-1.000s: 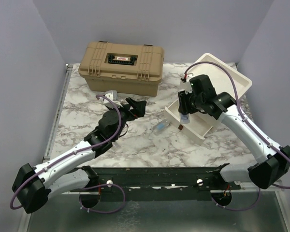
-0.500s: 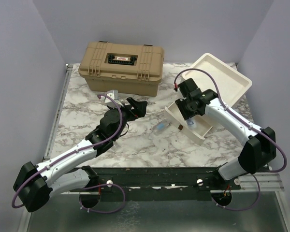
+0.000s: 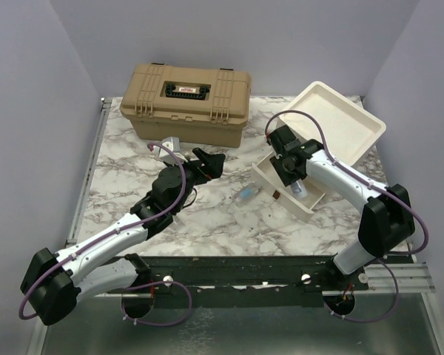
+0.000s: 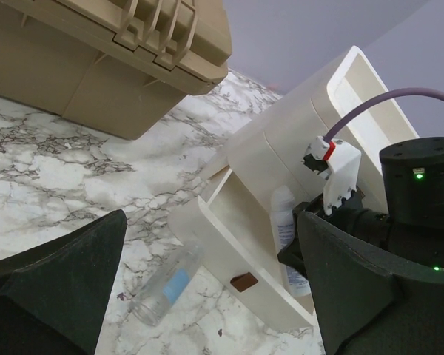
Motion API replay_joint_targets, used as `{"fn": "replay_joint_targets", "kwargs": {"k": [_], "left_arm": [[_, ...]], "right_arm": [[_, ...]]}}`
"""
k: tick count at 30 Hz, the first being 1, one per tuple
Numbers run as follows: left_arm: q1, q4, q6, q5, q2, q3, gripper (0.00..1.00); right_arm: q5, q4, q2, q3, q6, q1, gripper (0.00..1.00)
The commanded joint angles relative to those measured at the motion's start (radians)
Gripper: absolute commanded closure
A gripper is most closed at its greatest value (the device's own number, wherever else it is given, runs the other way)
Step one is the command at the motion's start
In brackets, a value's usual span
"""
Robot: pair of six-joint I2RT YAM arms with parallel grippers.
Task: Organize the makeup
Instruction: Place the makeup in the drawer.
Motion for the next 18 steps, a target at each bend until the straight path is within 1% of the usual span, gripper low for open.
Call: {"fn": "replay_joint_targets", "kwargs": {"k": [1,4,6,13,15,18], "left_arm": [[0.009,0.02,-0.017,0.031,0.007,0.002,0.01],[0.011,0.021,-0.02,0.039,0.007,0.001,0.01],[0.012,0.021,-0.022,0.04,0.005,-0.002,0.01],[0.017,0.021,-0.025,0.043,0.002,-0.004,0.01],[0.019,0.021,-0.025,0.046,0.002,0.0,0.01],[0.022,0.022,-0.025,0.054,0.002,0.003,0.01]], "right_arm": [[0.0,0.007,0.052,0.0,0.012,0.007,0.73],[0.017,-0.008,0.068,0.009,0.038,0.007,0.65],[0.017,-0.007,0.064,0.002,0.039,0.007,0.62],[-0.002,-0.008,0.064,-0.005,0.04,0.008,0.55],[0.008,-0.02,0.071,0.001,0.08,0.007,0.53],[0.001,-0.028,0.072,-0.002,0.088,0.007,0.51]]}}
